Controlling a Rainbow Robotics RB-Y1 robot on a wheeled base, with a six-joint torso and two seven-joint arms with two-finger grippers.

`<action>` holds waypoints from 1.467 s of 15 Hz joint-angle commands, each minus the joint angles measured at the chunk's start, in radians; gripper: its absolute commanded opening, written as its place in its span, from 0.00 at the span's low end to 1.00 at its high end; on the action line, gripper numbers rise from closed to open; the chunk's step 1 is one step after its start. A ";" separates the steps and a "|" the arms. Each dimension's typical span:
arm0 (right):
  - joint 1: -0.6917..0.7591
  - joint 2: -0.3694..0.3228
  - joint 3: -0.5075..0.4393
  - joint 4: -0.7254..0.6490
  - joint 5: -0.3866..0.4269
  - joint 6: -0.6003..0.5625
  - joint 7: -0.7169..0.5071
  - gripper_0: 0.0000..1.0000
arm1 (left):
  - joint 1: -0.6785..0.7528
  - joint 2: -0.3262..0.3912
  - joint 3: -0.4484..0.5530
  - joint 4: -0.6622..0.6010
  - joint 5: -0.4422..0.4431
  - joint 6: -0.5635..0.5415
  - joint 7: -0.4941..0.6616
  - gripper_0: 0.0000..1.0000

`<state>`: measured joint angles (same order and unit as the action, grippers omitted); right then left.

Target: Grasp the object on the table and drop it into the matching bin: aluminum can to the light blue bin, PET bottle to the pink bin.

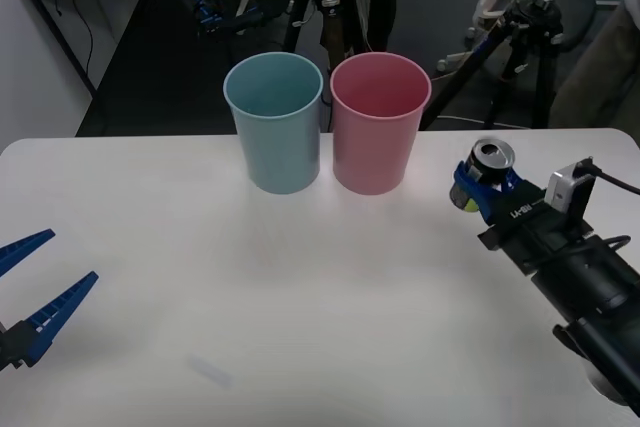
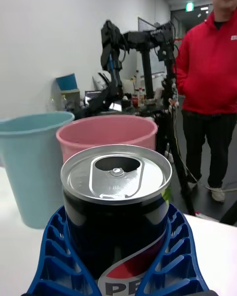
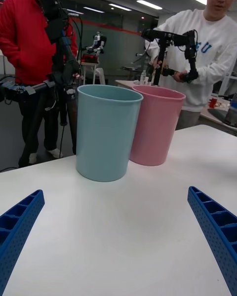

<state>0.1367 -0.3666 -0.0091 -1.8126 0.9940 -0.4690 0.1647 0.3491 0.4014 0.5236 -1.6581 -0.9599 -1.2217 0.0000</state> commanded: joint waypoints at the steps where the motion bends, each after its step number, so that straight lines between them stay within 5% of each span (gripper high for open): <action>1: 0.011 0.000 0.018 -0.105 0.080 0.021 -0.151 0.00 | 0.000 0.000 0.000 0.000 0.000 0.000 0.000 1.00; 7: -0.066 0.000 0.133 -0.266 0.296 0.090 -0.458 0.00 | 0.000 0.000 0.000 0.000 0.000 0.000 0.000 1.00; 11: -0.215 0.000 0.236 -0.243 0.471 0.178 -0.646 0.00 | 0.000 0.000 0.000 0.000 0.000 0.000 0.000 1.00; 16: -0.457 0.078 0.293 -0.028 0.634 0.228 -0.746 0.00 | 0.000 0.000 0.000 0.000 0.000 0.000 0.000 1.00; 22: -0.755 0.193 0.294 0.342 0.664 0.280 -0.743 0.00 | 0.000 0.000 0.000 0.000 0.000 0.000 0.000 1.00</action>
<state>-0.5855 -0.1838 0.2845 -1.5146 1.6568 -0.1975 -0.5787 0.3491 0.4014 0.5236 -1.6580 -0.9599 -1.2217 0.0000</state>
